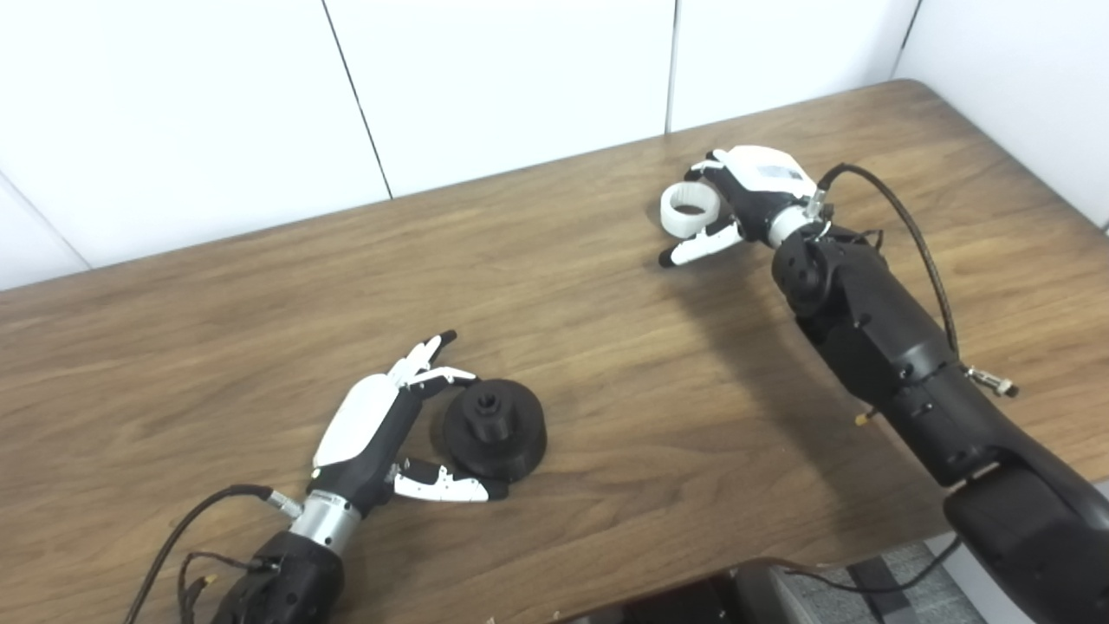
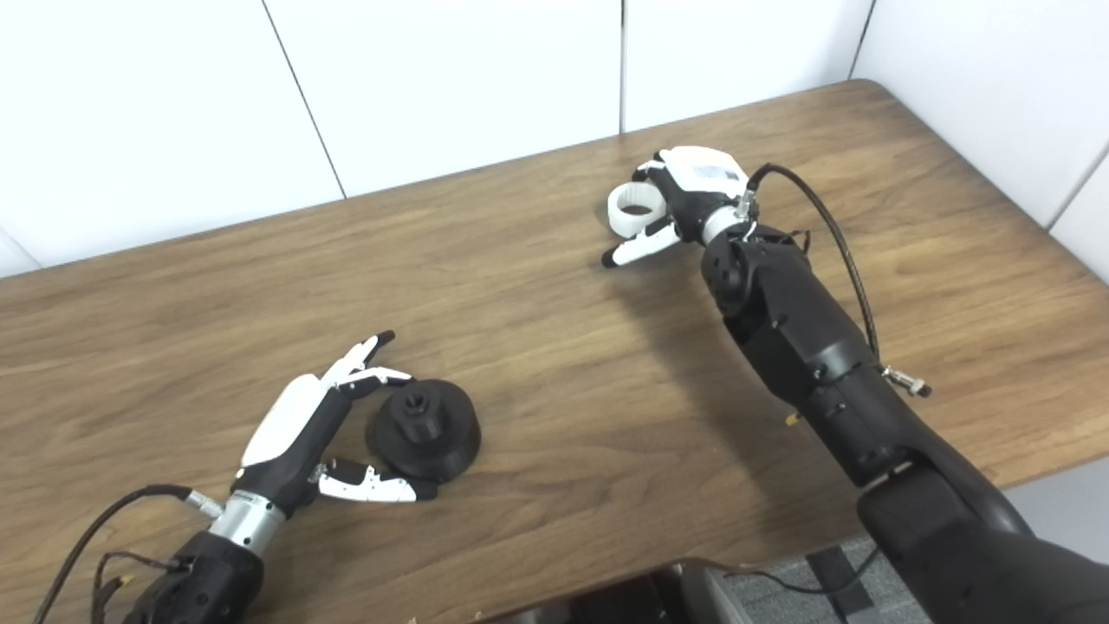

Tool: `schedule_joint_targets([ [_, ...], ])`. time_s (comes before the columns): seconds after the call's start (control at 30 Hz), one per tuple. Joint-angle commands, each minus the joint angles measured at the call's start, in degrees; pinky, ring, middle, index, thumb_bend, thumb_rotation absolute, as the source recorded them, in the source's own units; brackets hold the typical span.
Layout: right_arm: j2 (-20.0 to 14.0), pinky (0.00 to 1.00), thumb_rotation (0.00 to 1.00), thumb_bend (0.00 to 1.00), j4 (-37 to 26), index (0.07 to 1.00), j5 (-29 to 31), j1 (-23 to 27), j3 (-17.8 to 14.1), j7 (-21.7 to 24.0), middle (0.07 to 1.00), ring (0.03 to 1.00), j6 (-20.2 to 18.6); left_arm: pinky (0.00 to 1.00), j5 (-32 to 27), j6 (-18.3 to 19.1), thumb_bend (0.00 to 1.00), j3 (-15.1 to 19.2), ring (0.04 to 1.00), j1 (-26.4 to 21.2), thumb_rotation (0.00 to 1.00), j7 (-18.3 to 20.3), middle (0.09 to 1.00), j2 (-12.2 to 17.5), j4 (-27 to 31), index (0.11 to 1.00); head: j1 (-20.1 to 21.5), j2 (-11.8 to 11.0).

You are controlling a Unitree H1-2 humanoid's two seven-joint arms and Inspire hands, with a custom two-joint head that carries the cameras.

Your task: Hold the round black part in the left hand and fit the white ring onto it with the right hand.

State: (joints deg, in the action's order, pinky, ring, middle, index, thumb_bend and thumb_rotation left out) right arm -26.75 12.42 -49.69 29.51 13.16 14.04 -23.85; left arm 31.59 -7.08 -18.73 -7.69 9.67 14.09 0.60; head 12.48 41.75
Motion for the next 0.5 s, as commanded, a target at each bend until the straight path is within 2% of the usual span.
schedule_joint_targets([
  [0.0,-0.7,0.85,0.52,0.92,0.0,0.851,-0.13,3.39,-0.04,-2.02,0.964,0.928,0.69,0.99,0.08,-0.07,0.97,0.56,1.0,-0.77,0.36,-0.27,1.0,0.11,2.54,0.641,-0.15,0.09],
  [0.3,-1.15,0.85,0.52,0.91,2.32,0.855,0.62,4.36,-0.16,-3.69,0.958,0.92,1.25,0.99,0.02,0.18,0.97,0.76,1.0,-0.31,0.35,0.09,1.0,0.31,2.91,0.643,-0.49,0.3],
  [0.47,-1.17,0.81,0.47,0.9,3.13,0.848,1.25,4.63,-0.39,-5.49,0.945,0.901,1.67,1.0,-0.14,0.24,0.96,0.98,1.0,-0.46,0.35,0.16,1.0,0.43,2.57,0.645,-0.4,0.42],
])
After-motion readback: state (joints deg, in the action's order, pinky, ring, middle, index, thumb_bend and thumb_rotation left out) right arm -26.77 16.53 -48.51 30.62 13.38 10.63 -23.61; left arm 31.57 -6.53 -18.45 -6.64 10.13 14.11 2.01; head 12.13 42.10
